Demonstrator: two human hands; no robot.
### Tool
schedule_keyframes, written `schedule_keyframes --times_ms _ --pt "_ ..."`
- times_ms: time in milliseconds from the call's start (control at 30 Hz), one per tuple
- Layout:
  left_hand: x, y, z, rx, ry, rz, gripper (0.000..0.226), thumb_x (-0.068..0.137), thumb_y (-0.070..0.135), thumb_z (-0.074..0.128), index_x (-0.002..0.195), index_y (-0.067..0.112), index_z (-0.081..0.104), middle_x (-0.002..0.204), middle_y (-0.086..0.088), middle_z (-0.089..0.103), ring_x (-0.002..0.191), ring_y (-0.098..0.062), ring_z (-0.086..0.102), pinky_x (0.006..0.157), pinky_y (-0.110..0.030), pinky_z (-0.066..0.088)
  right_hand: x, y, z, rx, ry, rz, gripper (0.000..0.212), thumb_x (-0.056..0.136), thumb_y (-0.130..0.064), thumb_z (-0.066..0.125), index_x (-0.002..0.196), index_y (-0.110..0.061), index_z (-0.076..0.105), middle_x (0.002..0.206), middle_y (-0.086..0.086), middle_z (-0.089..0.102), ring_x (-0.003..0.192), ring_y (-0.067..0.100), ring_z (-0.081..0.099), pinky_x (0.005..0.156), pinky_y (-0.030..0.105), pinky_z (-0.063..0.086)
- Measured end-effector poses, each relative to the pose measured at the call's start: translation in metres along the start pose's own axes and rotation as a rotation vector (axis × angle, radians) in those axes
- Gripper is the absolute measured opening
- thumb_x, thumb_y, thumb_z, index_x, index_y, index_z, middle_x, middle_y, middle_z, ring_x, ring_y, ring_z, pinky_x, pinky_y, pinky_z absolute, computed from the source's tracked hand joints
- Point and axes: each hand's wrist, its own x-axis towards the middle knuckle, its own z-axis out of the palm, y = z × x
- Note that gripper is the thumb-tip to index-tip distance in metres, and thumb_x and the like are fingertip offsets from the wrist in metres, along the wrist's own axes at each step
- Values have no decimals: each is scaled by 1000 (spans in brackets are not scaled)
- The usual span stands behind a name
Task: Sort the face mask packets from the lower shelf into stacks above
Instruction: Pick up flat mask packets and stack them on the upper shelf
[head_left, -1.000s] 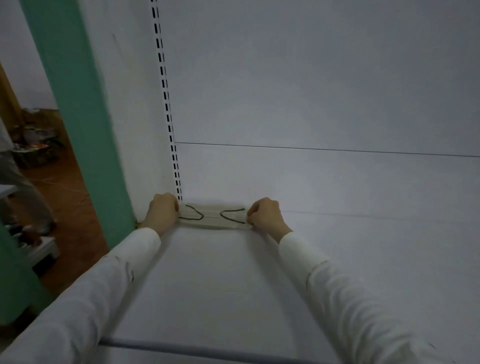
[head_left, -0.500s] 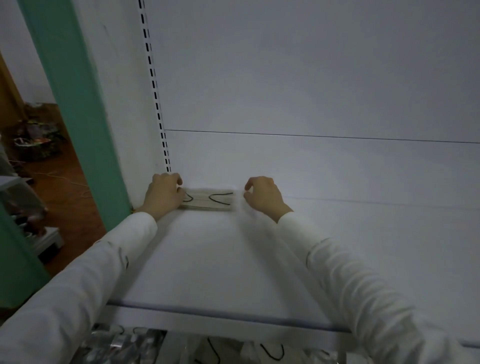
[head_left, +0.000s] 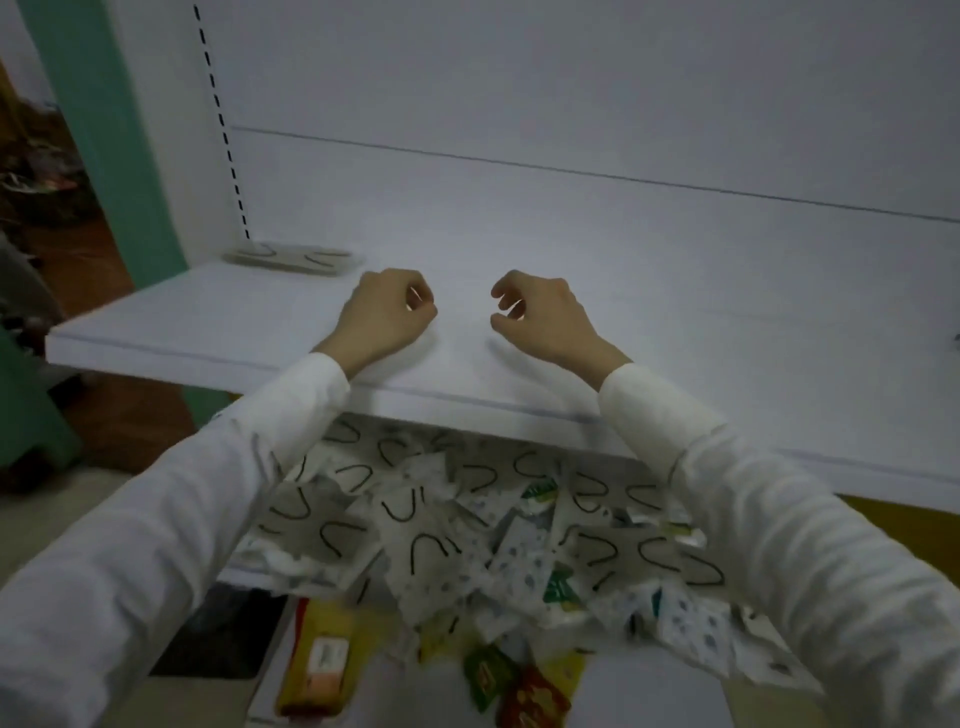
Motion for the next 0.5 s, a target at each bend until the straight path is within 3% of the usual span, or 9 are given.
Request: schedule_keyframes --times_ms 133,300,433,500 --pt "-59 47 25 -112 -1 -4 8 82 27 59 83 24 65 78 5 68 84 -22 63 86 -42 51 -66 16 -11 115 33 -31 29 84 -24 59 113 -19 59 95 -5 67 87 13 64 83 39 54" --pt "-130 55 38 -239 -19 -28 6 84 19 64 83 16 69 71 -1 69 62 -10 63 67 -29 55 -148 19 -8 229 180 -250 16 86 -11 58 101 -9 63 72 -6 64 62 13 60 57 20 45" --pt "-177 14 59 -229 -75 -175 9 86 14 63 82 9 70 69 -9 70 52 -9 59 59 -28 53 -193 28 32 155 41 -418 23 87 -22 49 93 -10 67 70 -1 64 57 12 56 54 23 46" --pt "-195 -19 71 -247 -133 -328 10 87 9 61 79 7 68 69 -13 69 59 -21 64 62 -36 56 -202 39 64 74 -103 -412 25 87 -24 46 93 -12 68 72 0 65 59 15 59 53 27 49"
